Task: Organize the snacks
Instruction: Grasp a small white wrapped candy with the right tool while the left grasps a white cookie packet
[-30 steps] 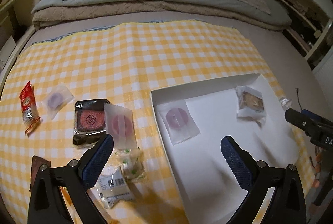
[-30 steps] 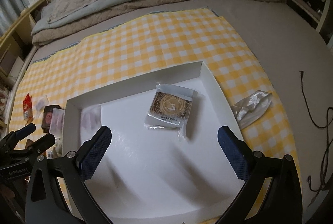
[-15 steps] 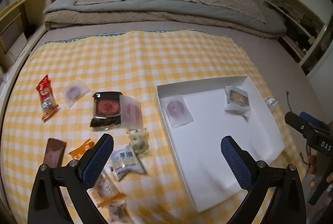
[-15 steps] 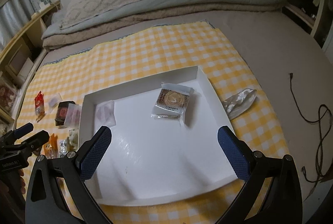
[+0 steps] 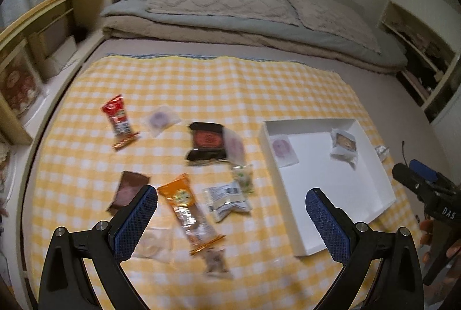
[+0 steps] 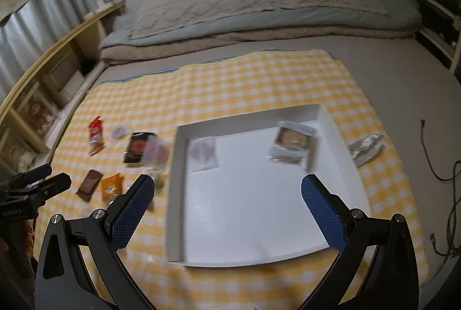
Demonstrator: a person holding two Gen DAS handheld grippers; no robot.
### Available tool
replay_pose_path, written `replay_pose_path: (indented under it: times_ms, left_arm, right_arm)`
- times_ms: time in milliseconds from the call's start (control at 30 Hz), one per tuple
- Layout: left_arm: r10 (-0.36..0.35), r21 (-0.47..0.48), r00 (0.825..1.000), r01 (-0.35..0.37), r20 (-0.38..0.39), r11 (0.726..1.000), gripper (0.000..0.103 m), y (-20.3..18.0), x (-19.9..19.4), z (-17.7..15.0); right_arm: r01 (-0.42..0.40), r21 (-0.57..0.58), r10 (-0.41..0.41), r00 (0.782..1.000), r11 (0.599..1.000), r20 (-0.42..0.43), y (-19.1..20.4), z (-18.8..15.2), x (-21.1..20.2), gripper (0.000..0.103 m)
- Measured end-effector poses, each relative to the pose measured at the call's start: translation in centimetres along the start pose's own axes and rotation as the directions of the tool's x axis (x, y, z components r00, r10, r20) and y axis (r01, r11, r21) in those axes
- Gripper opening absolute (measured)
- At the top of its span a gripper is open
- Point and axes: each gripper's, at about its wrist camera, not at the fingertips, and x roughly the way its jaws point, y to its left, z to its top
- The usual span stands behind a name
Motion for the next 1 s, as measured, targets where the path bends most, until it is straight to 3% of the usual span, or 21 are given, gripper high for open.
replay_pose_path:
  times_ms: [233,500,667,767,833,1000]
  left_arm:
    - [0.056,-0.042,0.998,-0.056,-0.001,0.998,0.103,4.6,-2.3,-1.3]
    - [0.144,-0.059,0.987,-0.148,-0.064,0.987,0.103,8.2,-1.5,-2.5]
    - [0.169,-0.092,0.975,-0.183,-0.142,0.979,0.103,9.8,1.5,-2.5]
    - [0.156,-0.065,0.967,-0.173,-0.203,0.983,0.103,10.0,4.1,-2.3]
    - [0.144,-0.044,0.958,-0.16,-0.249,0.986,0.103,10.0,6.2,-2.1]
    - [0.125,-0.066,0.923,-0.159,-0.365,0.985,0.103,10.7,11.4,-1.8]
  right_arm:
    - [-0.093,-0.051,0.091,0.995,0.994,-0.03,5.2,-1.1,0.9,0.103]
    - [-0.197,-0.045,0.187,0.968,0.979,-0.169,10.6,-3.3,4.5,0.103]
    - [-0.242,-0.009,0.227,0.925,0.97,-0.305,13.2,-5.6,8.1,0.103]
    - [-0.258,0.009,0.242,0.893,0.966,-0.38,14.7,-7.3,10.3,0.102]
    - [-0.257,0.006,0.236,0.876,0.966,-0.42,15.6,-8.1,11.4,0.096]
    - [-0.275,0.061,0.265,0.809,0.959,-0.525,16.7,-10.3,14.2,0.082]
